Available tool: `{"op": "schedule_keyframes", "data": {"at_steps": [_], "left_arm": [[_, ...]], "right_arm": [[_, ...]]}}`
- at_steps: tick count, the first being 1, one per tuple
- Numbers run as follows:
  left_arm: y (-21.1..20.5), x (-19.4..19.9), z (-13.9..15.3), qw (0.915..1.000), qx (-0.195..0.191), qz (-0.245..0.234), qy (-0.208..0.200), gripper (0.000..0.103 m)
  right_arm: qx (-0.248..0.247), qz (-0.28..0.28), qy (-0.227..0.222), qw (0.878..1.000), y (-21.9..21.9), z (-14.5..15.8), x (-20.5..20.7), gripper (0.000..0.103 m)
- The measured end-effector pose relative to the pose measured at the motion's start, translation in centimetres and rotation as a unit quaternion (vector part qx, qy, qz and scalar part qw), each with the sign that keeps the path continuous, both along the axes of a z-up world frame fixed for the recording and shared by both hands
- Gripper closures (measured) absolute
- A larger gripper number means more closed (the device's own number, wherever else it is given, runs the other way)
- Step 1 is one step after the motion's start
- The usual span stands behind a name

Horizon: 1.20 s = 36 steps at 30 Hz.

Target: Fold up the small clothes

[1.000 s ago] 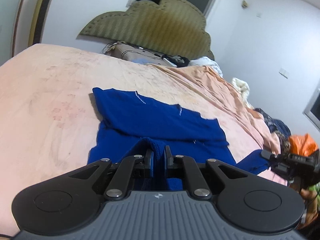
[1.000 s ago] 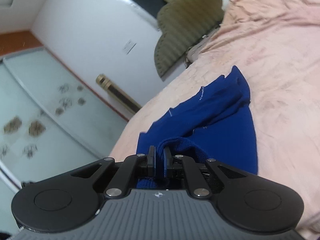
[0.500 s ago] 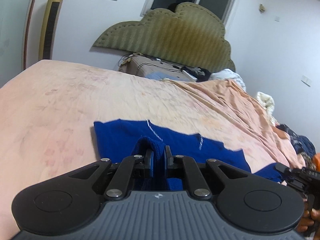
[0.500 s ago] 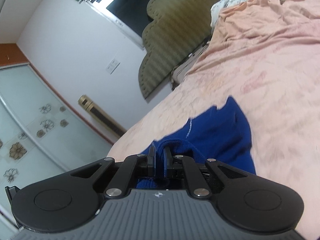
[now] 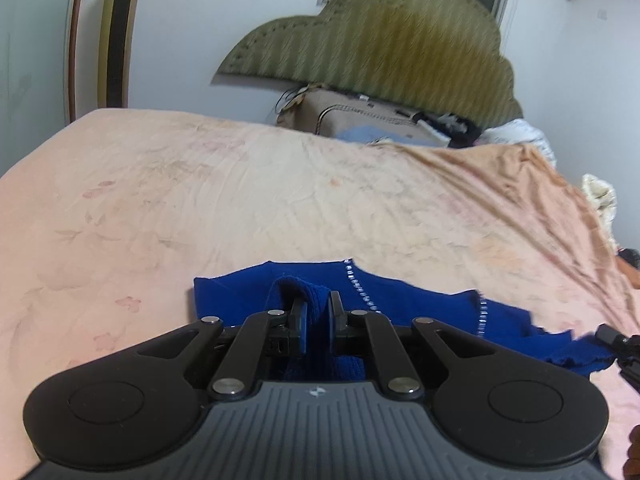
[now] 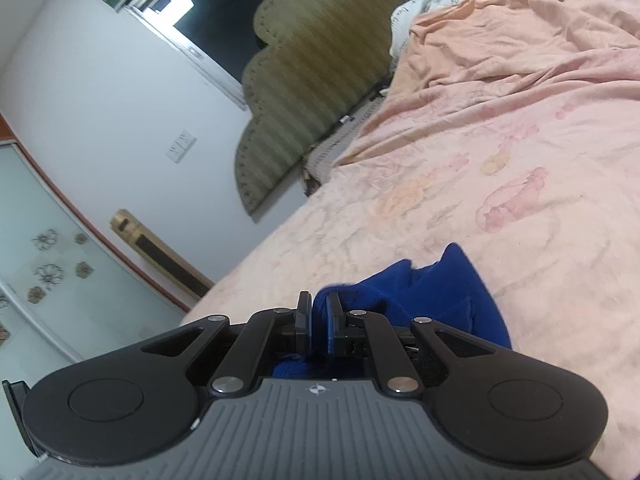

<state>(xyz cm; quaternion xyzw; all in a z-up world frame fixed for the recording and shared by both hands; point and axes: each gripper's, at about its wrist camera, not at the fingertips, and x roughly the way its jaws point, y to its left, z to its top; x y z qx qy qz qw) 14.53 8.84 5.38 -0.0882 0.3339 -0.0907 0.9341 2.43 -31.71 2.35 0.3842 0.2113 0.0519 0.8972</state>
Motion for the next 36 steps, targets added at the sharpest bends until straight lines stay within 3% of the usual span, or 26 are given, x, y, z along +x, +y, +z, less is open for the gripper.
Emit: {"op": "schedule_keyframes", "data": {"at_steps": [7,9,11,12,18,23,25,26,27,33,36], "left_arm": [[-0.9,3.5,-2.1,0.9995,0.012,0.005,0.028,0.094],[-0.8,3.7,-2.4,0.9993,0.012,0.006,0.033,0.094],[-0.9,3.7,-2.6,0.9993,0.014,0.004,0.034,0.094],[-0.9,3.7,-2.6,0.9993,0.017,0.003,0.032,0.094],[-0.7,3.4,-2.7,0.9993,0.018,0.0,0.033,0.094],[-0.7,3.2,-2.6,0.9994,0.018,-0.002,0.031,0.094],[-0.6,3.1,-2.5,0.9994,0.016,-0.002,0.03,0.094],[-0.6,3.0,-2.4,0.9995,0.016,-0.001,0.029,0.094],[-0.5,2.9,-2.3,0.9995,0.015,-0.002,0.028,0.094],[-0.6,4.3,-1.6,0.9996,-0.001,0.005,0.026,0.094],[-1.3,6.3,-2.5,0.9994,-0.001,0.003,0.035,0.094]], "right_arm": [[-0.015,-0.011,0.032,0.999,-1.0,-1.7,3.3,0.095],[-0.033,-0.007,0.045,0.998,-0.9,-2.0,3.6,0.086],[-0.056,-0.003,0.051,0.997,-0.6,-2.0,3.2,0.084],[-0.059,0.003,0.053,0.997,-0.5,-2.0,2.8,0.078],[0.016,0.048,0.052,0.997,-0.4,-2.8,-0.4,0.054],[0.01,0.08,0.081,0.994,1.3,-3.7,-1.1,0.05],[-0.011,0.083,0.091,0.992,2.1,-4.1,-0.5,0.062],[-0.019,0.083,0.095,0.992,2.4,-4.2,-0.1,0.085],[-0.022,0.083,0.095,0.992,2.6,-4.3,0.2,0.094],[-0.003,0.057,0.039,0.998,1.4,-2.2,1.1,0.094],[0.009,0.03,0.025,0.999,0.3,-1.5,3.0,0.094]]}}
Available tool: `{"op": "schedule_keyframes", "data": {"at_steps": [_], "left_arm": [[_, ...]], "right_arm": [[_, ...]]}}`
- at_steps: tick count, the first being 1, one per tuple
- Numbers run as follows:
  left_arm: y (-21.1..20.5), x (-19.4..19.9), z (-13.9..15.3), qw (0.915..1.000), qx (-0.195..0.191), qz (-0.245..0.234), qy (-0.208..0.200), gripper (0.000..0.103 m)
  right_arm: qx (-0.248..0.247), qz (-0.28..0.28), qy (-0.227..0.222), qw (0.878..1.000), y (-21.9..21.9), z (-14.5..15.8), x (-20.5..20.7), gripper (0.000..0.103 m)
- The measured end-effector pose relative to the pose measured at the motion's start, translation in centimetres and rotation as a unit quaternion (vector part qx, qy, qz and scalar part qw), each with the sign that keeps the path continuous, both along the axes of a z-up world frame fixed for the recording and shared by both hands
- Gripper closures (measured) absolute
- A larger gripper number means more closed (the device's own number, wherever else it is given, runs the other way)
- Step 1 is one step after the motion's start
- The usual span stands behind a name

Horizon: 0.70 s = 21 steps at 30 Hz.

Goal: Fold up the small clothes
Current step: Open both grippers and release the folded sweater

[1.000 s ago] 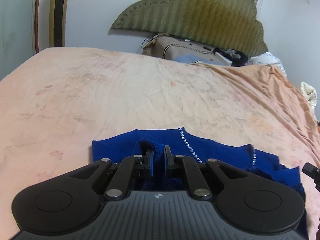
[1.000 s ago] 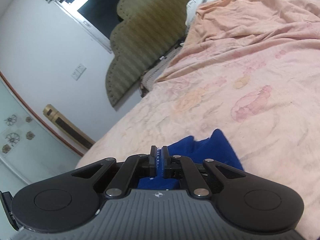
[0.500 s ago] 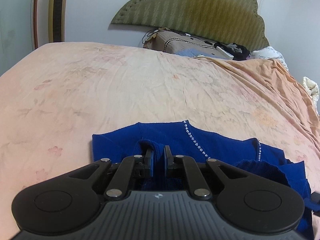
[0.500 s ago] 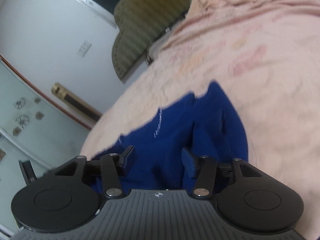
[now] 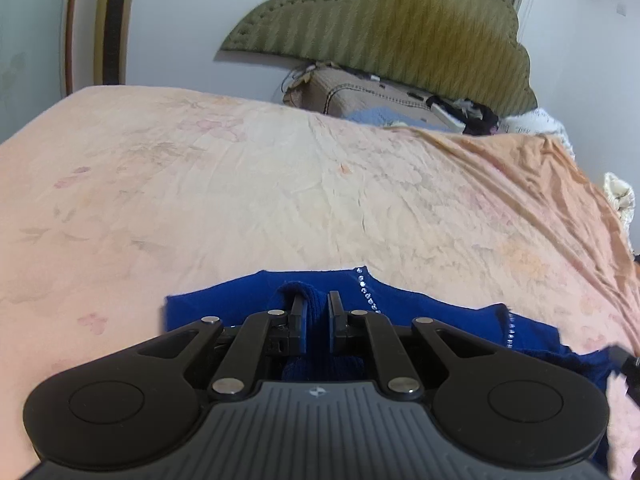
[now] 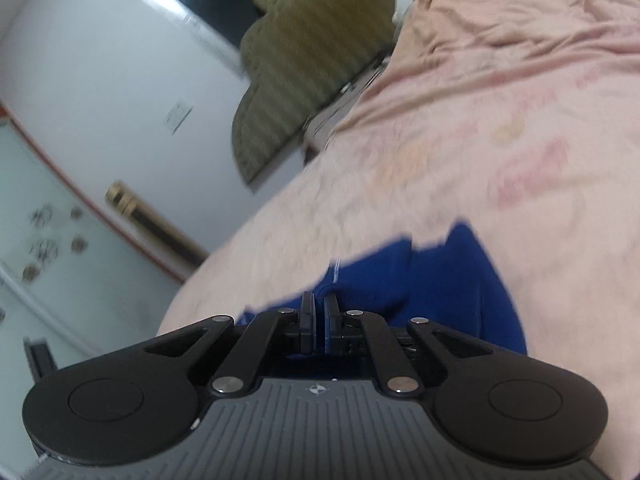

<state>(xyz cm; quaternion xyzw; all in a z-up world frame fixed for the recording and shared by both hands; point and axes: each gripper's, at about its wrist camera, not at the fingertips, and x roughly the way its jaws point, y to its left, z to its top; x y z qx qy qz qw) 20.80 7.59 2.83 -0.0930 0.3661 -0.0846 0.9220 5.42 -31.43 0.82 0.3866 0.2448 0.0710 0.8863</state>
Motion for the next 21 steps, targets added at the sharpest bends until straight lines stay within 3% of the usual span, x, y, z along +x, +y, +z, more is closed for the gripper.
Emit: {"op": "schedule_keyframes", "data": {"at_steps": [2,3,7,10,11,12,14,15,18,21], "left_arm": [[-0.1,1.1,-1.1,0.9998,0.005,0.014,0.016,0.093],[-0.1,1.4,-1.5,0.9996,0.004,0.015,0.023,0.093],[1.0,0.8,-1.2,0.9997,-0.003,0.021,0.011,0.086],[2.4,0.5,-0.1,0.9977,0.025,0.061,-0.011,0.055],[2.9,0.4,0.2,0.9968,0.025,0.075,-0.017,0.04],[3.5,0.4,0.5,0.9957,0.018,0.088,-0.023,0.036],[4.3,0.1,0.9,0.9948,0.005,0.099,-0.026,0.036],[4.5,0.0,1.0,0.9951,0.001,0.097,-0.021,0.036],[4.4,-0.7,0.7,0.9966,0.013,0.08,-0.011,0.036],[3.8,-1.6,0.0,0.9978,0.042,0.049,-0.011,0.036]], "right_arm": [[0.023,-0.02,0.003,1.0,-0.9,-0.5,1.8,0.094],[0.029,-0.03,0.012,0.999,-1.3,-1.0,2.9,0.089],[-0.023,-0.088,0.041,0.995,-1.3,-1.9,4.5,0.079],[-0.06,-0.09,0.002,0.994,-0.2,-0.7,3.0,0.07],[-0.075,-0.077,-0.01,0.994,0.4,-0.2,2.7,0.066],[-0.092,-0.055,-0.017,0.994,1.2,0.2,2.8,0.06],[-0.123,0.016,-0.003,0.992,3.3,0.3,3.9,0.048],[-0.137,0.036,0.014,0.99,4.1,-0.1,4.6,0.049],[-0.172,0.004,0.047,0.984,4.5,-1.1,5.9,0.049],[-0.176,-0.017,0.059,0.982,2.7,-1.3,6.5,0.049]]}}
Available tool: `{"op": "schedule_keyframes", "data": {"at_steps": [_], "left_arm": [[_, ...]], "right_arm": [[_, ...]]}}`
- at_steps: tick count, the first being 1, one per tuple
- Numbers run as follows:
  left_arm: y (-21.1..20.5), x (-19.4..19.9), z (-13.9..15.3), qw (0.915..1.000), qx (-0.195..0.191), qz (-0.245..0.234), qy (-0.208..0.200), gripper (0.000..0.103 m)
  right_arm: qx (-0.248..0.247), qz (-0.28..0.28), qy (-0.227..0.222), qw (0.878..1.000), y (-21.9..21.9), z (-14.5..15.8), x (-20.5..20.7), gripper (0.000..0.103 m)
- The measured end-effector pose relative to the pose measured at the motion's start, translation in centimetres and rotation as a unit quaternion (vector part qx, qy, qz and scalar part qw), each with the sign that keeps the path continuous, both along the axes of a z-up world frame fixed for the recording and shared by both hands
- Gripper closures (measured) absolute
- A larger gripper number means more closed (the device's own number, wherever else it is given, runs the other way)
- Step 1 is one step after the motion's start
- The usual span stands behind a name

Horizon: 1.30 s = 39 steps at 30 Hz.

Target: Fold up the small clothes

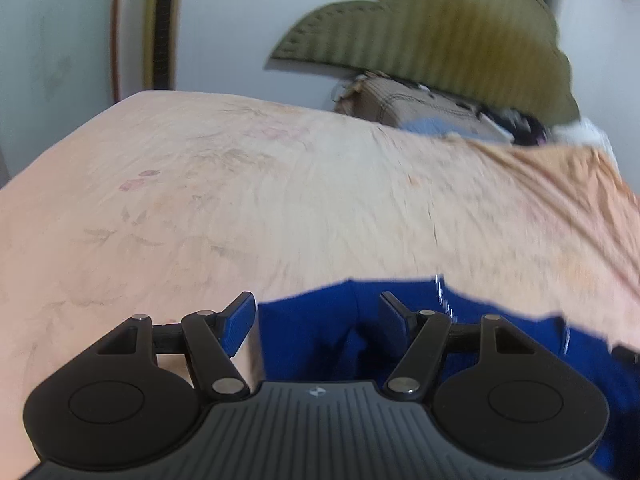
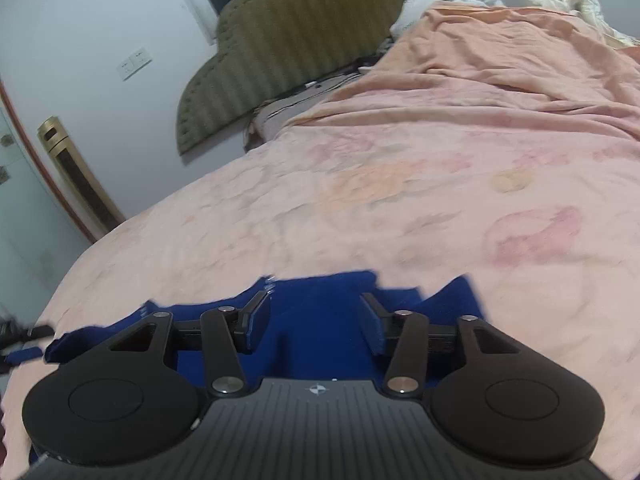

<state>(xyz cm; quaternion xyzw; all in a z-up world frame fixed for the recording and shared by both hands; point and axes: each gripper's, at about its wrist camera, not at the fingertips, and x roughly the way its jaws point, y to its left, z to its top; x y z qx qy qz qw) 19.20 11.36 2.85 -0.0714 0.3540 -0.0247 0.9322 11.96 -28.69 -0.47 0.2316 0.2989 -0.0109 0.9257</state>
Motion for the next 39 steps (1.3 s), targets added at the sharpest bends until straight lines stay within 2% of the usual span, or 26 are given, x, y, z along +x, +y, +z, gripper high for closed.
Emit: {"op": "schedule_keyframes", "data": {"at_steps": [5,7,8,10,12,13,15,17,19,20,21,22,24,26,29,33,35,37,38,39], "left_arm": [[-0.8,-2.5,0.0,0.9965,0.009,-0.066,-0.051,0.036],[-1.6,-3.1,0.1,0.993,0.024,-0.097,-0.063,0.036],[-2.2,-3.2,0.0,0.9912,0.036,-0.11,-0.063,0.035],[-3.5,-2.8,-0.3,0.9879,0.075,-0.124,-0.054,0.035],[-4.5,-1.8,-0.7,0.9873,0.113,-0.101,-0.047,0.035],[-4.4,-1.0,-0.9,0.9888,0.119,-0.078,-0.043,0.035],[-3.4,0.4,-0.9,0.9945,0.1,-0.024,-0.022,0.035],[-1.4,1.2,-0.8,0.9985,0.052,0.019,0.002,0.035],[0.3,1.0,-0.8,0.9991,0.011,0.039,0.011,0.035],[0.7,0.7,-0.7,0.9992,0.008,0.037,0.01,0.035],[0.9,0.2,-0.7,0.9993,0.013,0.034,0.007,0.035],[0.9,-0.6,-0.6,0.9991,0.027,0.032,0.002,0.035],[0.8,-1.9,-0.6,0.9985,0.048,0.027,-0.006,0.035],[0.6,-3.3,-0.8,0.9982,0.057,0.017,-0.003,0.035],[0.7,-5.8,-1.4,0.999,0.043,-0.007,0.01,0.035],[0.9,-8.8,-2.6,0.9978,0.017,-0.053,0.035,0.035],[1.0,-10.0,-3.3,0.9956,-0.002,-0.079,0.05,0.035],[1.1,-11.0,-3.9,0.9929,-0.018,-0.097,0.066,0.036],[1.2,-11.6,-4.0,0.9926,-0.018,-0.101,0.064,0.039],[1.3,-12.1,-4.0,0.9924,-0.017,-0.105,0.06,0.046]], "right_arm": [[-0.057,0.041,0.036,0.997,0.5,-1.0,1.6,0.048],[-0.081,0.048,0.033,0.995,1.1,-1.1,1.5,0.063],[-0.089,0.052,0.034,0.994,1.4,-1.2,1.5,0.088],[-0.099,0.048,0.03,0.993,1.5,-1.2,1.6,0.091],[-0.101,0.034,0.019,0.994,1.3,-1.0,1.5,0.093],[-0.101,0.024,0.013,0.994,1.1,-0.9,1.4,0.093],[-0.105,0.006,0.006,0.994,0.8,-0.8,1.1,0.098],[-0.124,-0.014,0.0,0.992,0.8,-0.7,0.8,0.099],[-0.146,-0.04,-0.005,0.988,0.6,-0.4,0.4,0.093],[-0.144,-0.046,-0.003,0.988,0.2,-0.2,0.2,0.081],[-0.14,-0.049,0.001,0.989,0.0,-0.1,0.0,0.075],[-0.139,-0.046,-0.001,0.989,0.1,0.2,-0.5,0.075],[-0.157,-0.017,-0.018,0.987,1.5,1.2,-1.4,0.065],[-0.156,0.048,-0.022,0.986,3.7,2.0,-1.6,0.056],[-0.112,0.177,-0.021,0.978,7.8,2.6,-0.8,0.049],[-0.057,0.319,0.003,0.946,14.4,2.4,1.6,0.049],[-0.061,0.359,0.012,0.931,17.8,2.0,3.4,0.044],[-0.092,0.35,0.016,0.932,20.7,1.5,5.8,0.038],[-0.116,0.321,0.012,0.94,21.7,1.4,7.1,0.038],[-0.145,0.266,0.005,0.953,22.0,1.5,8.3,0.037]]}}
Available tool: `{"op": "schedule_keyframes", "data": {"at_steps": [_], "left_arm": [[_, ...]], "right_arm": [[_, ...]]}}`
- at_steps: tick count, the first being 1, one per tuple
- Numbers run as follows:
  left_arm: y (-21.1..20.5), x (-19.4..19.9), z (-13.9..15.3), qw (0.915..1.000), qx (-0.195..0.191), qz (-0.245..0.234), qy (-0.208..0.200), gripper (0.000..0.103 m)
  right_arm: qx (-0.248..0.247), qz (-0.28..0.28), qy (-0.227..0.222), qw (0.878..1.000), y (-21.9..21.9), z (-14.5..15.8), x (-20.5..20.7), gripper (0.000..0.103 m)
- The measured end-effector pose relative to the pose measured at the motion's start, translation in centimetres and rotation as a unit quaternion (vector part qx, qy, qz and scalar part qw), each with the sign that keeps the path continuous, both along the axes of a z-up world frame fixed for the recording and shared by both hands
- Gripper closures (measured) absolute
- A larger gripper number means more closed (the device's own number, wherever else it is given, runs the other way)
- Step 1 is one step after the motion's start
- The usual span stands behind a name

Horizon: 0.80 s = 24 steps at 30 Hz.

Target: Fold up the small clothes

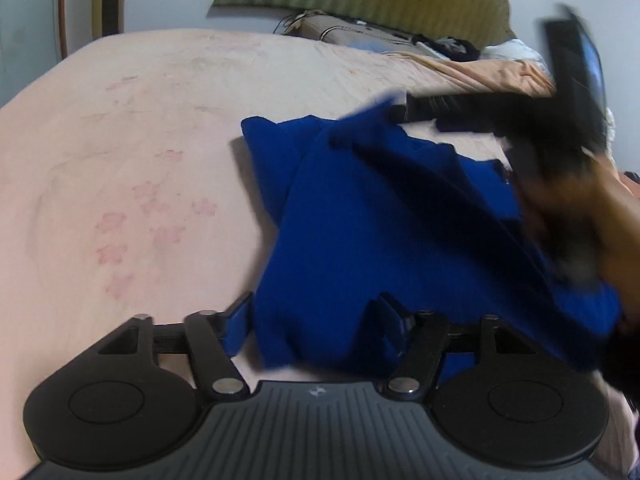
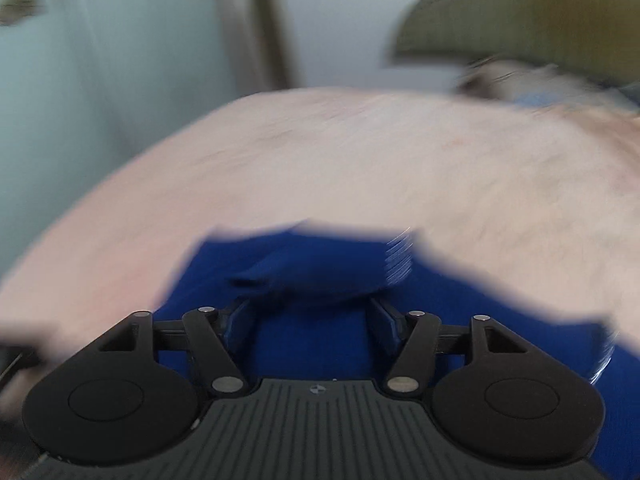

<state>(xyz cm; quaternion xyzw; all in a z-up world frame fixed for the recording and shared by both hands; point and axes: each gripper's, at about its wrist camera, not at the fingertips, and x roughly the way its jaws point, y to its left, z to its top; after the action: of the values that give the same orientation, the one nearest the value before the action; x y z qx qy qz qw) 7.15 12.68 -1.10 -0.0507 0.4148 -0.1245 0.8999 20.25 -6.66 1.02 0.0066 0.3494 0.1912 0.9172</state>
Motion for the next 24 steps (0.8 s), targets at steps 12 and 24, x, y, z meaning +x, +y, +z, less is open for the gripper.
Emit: {"op": "schedule_keyframes", "data": {"at_steps": [12,24], "left_arm": [[2.3,-1.1,-0.1,0.9977,-0.062,-0.017,-0.02,0.06],[3.8,-1.0,-0.1,0.9909,-0.119,-0.054,-0.034,0.081]], "right_arm": [[0.072,-0.19,-0.099,0.974,-11.0,2.8,-13.9,0.01],[0.122,-0.297,0.006,0.947,-22.3,-2.9,-27.9,0.028]]}}
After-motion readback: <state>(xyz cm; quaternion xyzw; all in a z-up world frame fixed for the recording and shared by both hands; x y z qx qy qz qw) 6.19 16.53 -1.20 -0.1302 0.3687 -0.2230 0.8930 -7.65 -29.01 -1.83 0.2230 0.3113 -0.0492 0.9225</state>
